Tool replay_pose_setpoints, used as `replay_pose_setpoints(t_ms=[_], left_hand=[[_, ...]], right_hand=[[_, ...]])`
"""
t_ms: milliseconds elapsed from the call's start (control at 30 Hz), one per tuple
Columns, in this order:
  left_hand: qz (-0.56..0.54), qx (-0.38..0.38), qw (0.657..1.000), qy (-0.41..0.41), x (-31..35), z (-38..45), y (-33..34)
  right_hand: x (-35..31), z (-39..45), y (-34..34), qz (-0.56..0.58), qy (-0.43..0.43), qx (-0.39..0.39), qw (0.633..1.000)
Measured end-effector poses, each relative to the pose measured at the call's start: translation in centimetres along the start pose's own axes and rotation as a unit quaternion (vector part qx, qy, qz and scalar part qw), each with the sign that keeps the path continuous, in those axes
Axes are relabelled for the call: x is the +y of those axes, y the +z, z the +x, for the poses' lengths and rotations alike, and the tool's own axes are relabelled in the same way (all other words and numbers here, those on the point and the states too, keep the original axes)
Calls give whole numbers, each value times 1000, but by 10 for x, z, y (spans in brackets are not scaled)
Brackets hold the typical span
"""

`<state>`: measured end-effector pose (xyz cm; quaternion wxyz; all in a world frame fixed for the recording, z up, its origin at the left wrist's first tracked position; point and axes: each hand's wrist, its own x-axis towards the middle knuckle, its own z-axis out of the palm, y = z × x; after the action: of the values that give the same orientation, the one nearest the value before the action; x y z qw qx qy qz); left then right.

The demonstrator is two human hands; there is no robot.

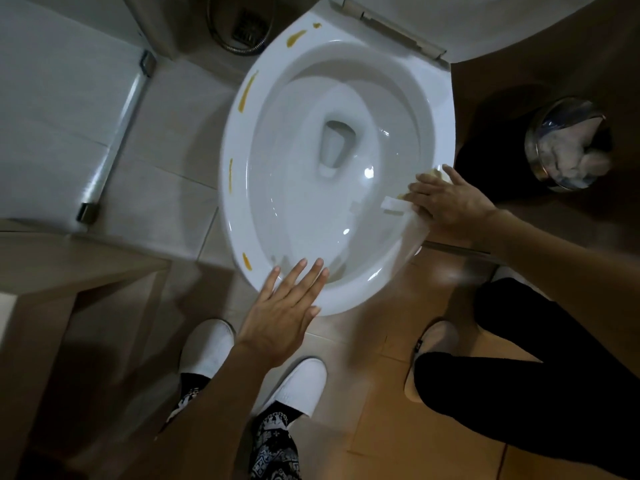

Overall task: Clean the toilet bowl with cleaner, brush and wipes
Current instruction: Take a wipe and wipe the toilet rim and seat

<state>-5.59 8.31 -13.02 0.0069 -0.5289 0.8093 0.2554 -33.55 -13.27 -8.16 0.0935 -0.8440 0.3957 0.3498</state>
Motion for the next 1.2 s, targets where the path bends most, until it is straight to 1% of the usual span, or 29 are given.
replay_pose_setpoints(t_ms=[133,267,333,400,467,600,700,800,933,1100,1200], left_hand=[[4,6,1000,2,0,0,1],[5,10,1000,6,-1,0,3],[3,9,1000,4,-1,-1,5],[4,10,1000,4,-2,-1,5],[13,11,1000,6,-2,0,6],[20,7,1000,5,-3,0,7],[20,13,1000,4,-3,0,7],[23,17,1000,8,-3,0,7],[27,22,999,6,-3,0,7],[28,24,999,6,-3,1,8],[29,31,999,7,-3,0,6]], right_hand=[[-6,-10,5,4,-19,11,1000],[3,0,-1,-6,26,-1,1000],[-2,-1,3,-1,38,20,999],[-15,-8,10,22,43,40,998],[-34,-19,17,60,39,41,997],[-66,-36,32,106,-9,52,993],[-56,-33,34,100,-9,69,993],[-41,-26,31,89,26,86,992],[-52,-29,33,113,48,91,988],[-89,-43,45,188,17,104,977],[-80,-43,48,199,14,101,975]])
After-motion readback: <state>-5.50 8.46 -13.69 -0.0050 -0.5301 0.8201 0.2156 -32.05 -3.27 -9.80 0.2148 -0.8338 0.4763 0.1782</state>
